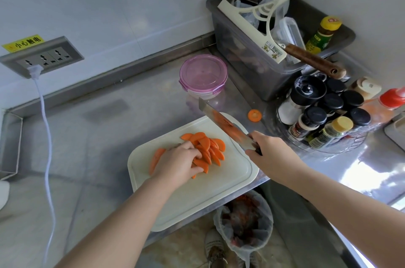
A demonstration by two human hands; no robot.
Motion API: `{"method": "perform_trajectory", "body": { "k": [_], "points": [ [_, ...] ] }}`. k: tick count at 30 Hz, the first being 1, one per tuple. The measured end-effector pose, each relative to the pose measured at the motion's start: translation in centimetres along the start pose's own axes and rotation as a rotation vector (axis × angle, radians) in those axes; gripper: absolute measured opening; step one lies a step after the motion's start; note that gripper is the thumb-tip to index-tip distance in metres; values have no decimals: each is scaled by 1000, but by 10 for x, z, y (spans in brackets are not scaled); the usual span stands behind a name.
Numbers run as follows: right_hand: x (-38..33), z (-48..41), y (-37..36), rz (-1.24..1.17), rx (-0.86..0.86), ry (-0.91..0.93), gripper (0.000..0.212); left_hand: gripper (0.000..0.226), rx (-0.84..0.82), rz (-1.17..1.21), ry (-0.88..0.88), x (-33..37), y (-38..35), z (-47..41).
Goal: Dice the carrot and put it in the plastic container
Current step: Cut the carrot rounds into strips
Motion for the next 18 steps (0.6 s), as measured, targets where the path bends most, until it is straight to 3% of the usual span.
{"method": "perform_trajectory", "body": {
  "k": [4,8,13,18],
  "points": [
    [-1,0,-1,4,-12,1,16,28,1,-113,23,8,2,1],
    [-2,0,0,4,-19,-2,17,19,0,-56,14,-3,8,-2],
    [-6,1,-1,3,-32,-7,16,27,-142,52,29,-16,4,1],
    [-8,2,-1,2,-45,2,15,29,-206,-82,15,-16,-5,7]
  ]
}}
Point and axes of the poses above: each hand's wrist, its own z-axis away from the middle knuckle, its own y-axis out of the back of the hand, x = y × z, the point moved 6 cm from there along -z, towards the middle knuckle, and after that the axes turned 10 degrees about -x, right-handed, at the moved point
